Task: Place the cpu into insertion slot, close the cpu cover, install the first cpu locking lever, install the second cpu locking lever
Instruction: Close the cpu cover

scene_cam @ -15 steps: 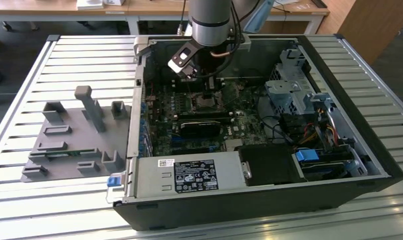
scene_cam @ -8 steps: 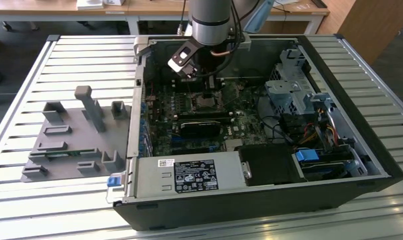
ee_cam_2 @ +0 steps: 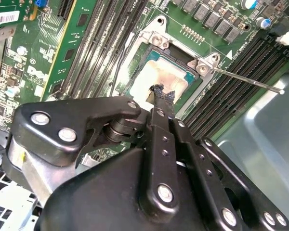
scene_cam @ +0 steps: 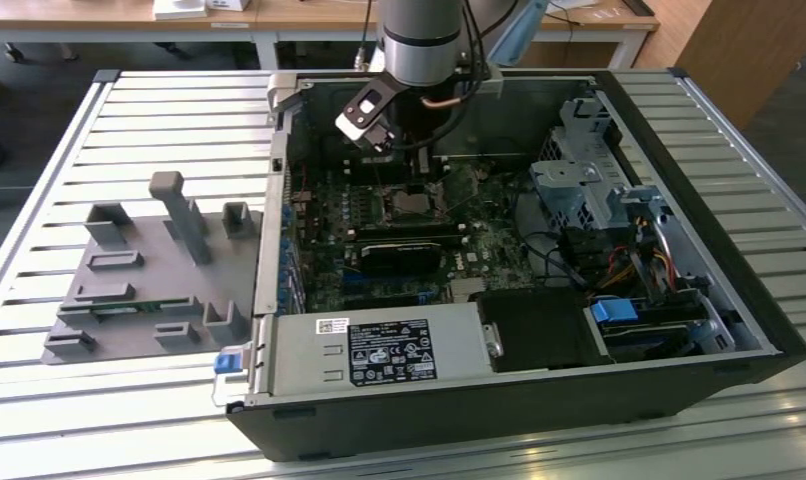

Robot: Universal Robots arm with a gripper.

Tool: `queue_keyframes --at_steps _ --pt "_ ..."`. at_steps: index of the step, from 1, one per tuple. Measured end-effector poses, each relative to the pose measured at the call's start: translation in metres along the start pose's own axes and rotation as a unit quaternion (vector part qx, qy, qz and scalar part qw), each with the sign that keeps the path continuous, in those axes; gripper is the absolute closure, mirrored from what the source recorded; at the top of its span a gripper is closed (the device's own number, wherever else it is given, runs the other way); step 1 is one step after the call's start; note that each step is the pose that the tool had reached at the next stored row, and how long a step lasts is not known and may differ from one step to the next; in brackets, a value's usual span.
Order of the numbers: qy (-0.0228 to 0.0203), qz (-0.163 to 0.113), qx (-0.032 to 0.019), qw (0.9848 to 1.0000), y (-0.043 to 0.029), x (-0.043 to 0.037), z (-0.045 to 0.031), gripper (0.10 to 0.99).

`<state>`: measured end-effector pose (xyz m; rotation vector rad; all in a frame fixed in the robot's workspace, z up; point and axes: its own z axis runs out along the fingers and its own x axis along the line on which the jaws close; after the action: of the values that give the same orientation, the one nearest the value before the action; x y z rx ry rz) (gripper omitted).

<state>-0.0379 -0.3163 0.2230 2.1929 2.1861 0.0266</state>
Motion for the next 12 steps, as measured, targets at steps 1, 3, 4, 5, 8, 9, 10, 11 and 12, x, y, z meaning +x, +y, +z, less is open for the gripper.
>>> queue_keyframes --at_steps 1,3,4,5,8,9,10,11,12 --pt "-0.0001 0.000 0.0000 1.0000 0.0001 0.0000 -0.0012 0.980" --pt "-0.0005 0.000 0.0000 1.0000 0.0002 -0.0001 -0.0041 0.980" --pt "-0.0007 0.000 0.0000 1.0000 0.0003 -0.0001 -0.0056 0.980" --pt "-0.0008 0.000 0.0000 1.0000 0.0003 -0.0001 -0.0072 0.980" --pt "-0.0012 0.000 0.0000 1.0000 0.0006 -0.0003 -0.0136 0.980" --pt "-0.0012 0.000 0.0000 1.0000 0.0007 -0.0003 -0.0160 0.980" --pt "-0.0013 0.000 0.0000 1.0000 0.0008 -0.0003 -0.0183 0.980" --pt "-0.0014 0.000 0.0000 1.0000 0.0009 -0.0004 -0.0205 0.980" --pt "-0.0014 0.000 0.0000 1.0000 0.0010 -0.0004 -0.0226 0.980"
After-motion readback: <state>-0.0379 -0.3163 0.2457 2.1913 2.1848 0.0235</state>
